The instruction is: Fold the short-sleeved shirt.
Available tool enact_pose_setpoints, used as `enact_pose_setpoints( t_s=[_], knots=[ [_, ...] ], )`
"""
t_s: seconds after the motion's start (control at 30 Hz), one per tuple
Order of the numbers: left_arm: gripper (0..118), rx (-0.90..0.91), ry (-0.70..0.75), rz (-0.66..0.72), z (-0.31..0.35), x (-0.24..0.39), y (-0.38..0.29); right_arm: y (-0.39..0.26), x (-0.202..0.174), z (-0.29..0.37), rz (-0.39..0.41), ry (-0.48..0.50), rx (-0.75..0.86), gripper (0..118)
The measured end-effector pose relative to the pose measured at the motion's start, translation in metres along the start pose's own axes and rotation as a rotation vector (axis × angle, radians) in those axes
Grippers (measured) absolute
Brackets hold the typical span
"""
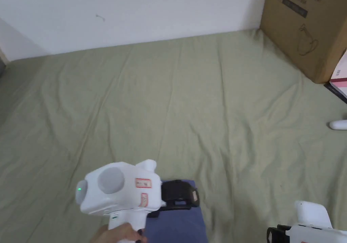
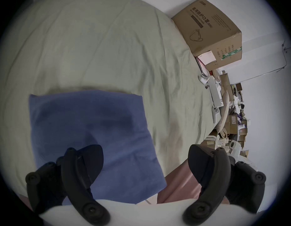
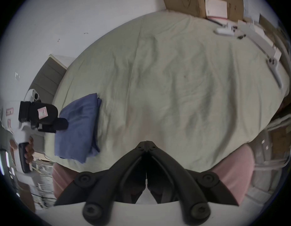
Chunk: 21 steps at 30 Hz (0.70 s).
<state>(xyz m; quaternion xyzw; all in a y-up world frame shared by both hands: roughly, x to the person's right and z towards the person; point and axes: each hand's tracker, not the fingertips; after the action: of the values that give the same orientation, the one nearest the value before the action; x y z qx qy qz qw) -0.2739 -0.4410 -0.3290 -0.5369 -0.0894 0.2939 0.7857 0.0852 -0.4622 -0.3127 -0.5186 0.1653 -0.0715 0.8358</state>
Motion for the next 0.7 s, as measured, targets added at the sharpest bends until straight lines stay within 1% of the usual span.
enact_pose_setpoints(
  t_s=[0.03,0.07,0.1,0.13,0.17,0.2,0.23,0.27,0.33,0.37,0.43,0.63,0.7],
  knots=[
    [89,0.025,0.017,-0.002,0.011,-0.004,0.000,0.000,-0.002,0.004,0.030,-0.016,0.004,0],
    [67,0.077,0.025,-0.003,0.023,-0.009,-0.001,0.001,-0.003,0.006,0.045,-0.024,0.005,0],
    [39,0.109,0.033,-0.005,0.032,-0.014,-0.002,0.001,-0.004,0.008,0.034,-0.017,0.008,0],
    [39,0.135,0.053,-0.005,0.040,-0.019,-0.004,0.001,-0.002,0.008,0.025,-0.005,0.015,0],
    [31,0.150,0.079,-0.005,0.042,-0.025,-0.007,0.003,-0.002,0.008,-0.002,0.034,0.022,0],
    [15,0.162,0.102,0.004,0.042,-0.031,-0.010,0.004,0.000,0.006,-0.028,0.062,0.027,0],
    [5,0.166,0.105,0.035,0.041,-0.040,-0.013,0.004,0.001,0.004,-0.046,0.076,0.030,0],
    [4,0.148,0.110,0.068,0.039,-0.044,-0.015,0.005,0.002,0.001,-0.044,0.066,0.029,0],
    [3,0.131,0.054,0.104,0.030,-0.046,-0.019,0.006,0.001,-0.003,-0.049,0.046,0.030,0],
    [3,0.116,0.022,0.103,0.020,-0.048,-0.022,0.006,0.002,-0.003,-0.050,0.039,0.032,0],
    [3,0.091,0.018,0.093,0.003,-0.037,-0.025,0.006,0.003,-0.003,-0.053,0.056,0.028,0],
    [2,-0.008,-0.003,-0.003,-0.058,0.007,-0.036,0.002,0.007,0.002,-0.041,0.040,0.031,0],
    [2,-0.035,0.039,-0.058,-0.076,0.022,-0.036,0.002,0.011,0.004,-0.050,0.035,0.033,0]
  ],
)
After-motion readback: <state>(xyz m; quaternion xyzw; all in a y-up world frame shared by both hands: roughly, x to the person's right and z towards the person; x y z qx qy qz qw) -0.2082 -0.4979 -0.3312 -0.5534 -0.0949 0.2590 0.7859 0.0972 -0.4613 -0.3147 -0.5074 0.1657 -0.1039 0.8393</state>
